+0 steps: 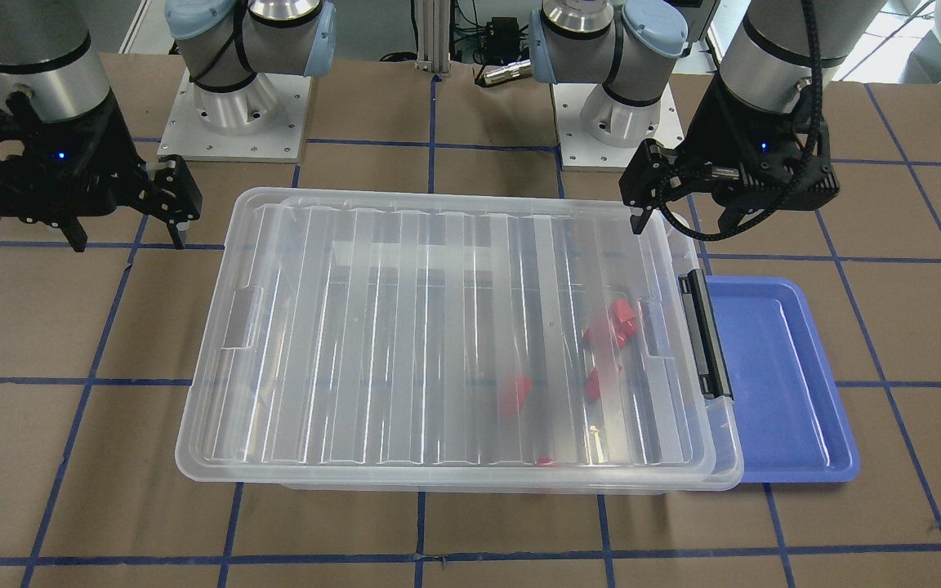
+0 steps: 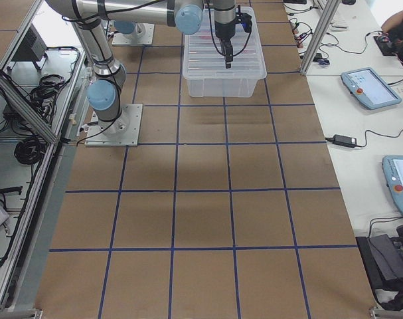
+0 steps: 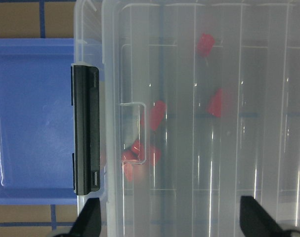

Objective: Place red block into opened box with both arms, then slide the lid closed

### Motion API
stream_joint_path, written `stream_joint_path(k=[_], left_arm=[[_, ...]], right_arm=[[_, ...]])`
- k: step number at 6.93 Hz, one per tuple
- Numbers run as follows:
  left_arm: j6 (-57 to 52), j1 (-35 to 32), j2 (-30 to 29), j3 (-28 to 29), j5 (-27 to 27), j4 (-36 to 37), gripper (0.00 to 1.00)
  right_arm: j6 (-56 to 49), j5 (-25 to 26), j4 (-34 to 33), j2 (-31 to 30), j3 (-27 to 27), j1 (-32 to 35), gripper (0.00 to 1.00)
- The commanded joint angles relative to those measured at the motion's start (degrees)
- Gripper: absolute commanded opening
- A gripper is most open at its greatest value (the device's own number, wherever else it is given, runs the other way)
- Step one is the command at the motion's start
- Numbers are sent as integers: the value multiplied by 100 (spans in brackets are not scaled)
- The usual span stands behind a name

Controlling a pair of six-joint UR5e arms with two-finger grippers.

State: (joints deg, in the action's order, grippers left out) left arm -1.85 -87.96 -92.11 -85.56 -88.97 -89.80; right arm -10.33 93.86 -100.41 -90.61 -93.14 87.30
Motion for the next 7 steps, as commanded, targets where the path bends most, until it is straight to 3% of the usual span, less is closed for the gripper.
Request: stream_joint_path(k=[1,2,7], left_arm=[[0,-1,8,4,-6,-11,100],[0,-1,0,4,-6,-11,100],[0,-1,-9,4,3,-3,100]], right_arm=[[623,-462,466,-79,94,120,100],[986,-474,844,-53,286,129,100],[1024,-439,883,79,393,121,100]])
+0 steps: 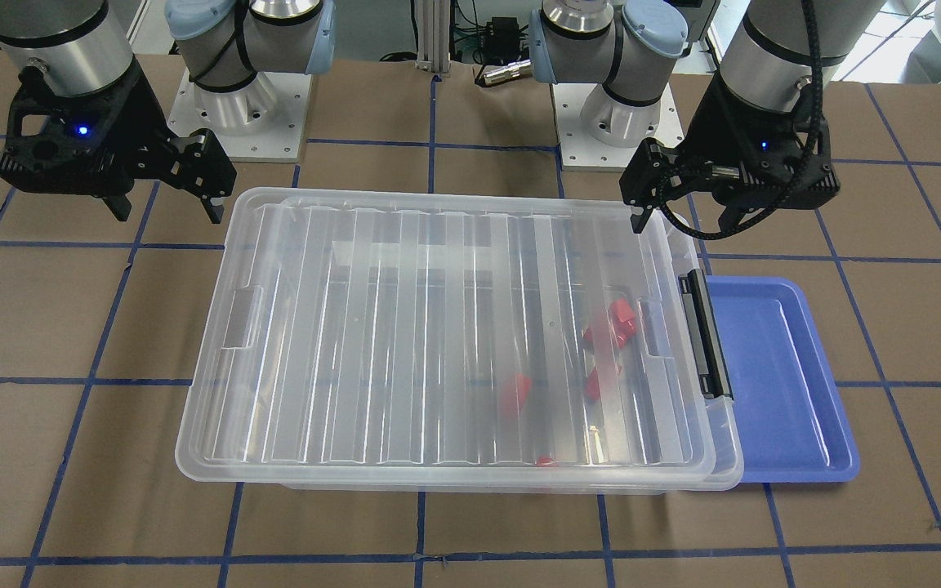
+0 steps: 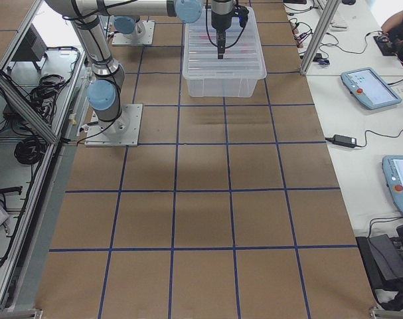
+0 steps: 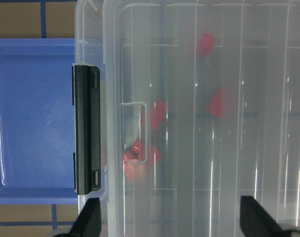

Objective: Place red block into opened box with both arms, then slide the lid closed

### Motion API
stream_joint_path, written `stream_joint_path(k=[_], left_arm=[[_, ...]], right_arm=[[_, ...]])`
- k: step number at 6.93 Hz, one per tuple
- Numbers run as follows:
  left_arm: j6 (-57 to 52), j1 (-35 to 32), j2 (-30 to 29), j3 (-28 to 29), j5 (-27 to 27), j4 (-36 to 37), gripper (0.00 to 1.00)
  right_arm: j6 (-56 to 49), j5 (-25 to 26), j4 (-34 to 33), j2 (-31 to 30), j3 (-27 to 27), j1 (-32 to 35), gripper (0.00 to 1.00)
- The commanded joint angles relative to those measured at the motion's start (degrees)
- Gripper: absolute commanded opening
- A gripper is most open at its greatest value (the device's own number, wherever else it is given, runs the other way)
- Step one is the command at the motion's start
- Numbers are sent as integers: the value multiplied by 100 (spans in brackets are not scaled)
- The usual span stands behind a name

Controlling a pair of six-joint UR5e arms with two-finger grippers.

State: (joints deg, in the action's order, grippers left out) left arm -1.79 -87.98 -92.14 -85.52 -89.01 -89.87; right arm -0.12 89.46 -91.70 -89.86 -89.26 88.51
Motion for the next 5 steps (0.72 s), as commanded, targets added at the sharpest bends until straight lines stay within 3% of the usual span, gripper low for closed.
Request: stream_joint_path(k=[1,5], left_arm=[[3,0,-14,0,7,5,100],[3,0,-15,0,-2,5,100]], right_arm=[[-6,1,3,12,-4,-9,100],[-23,10,20,-23,-21,-35,100]])
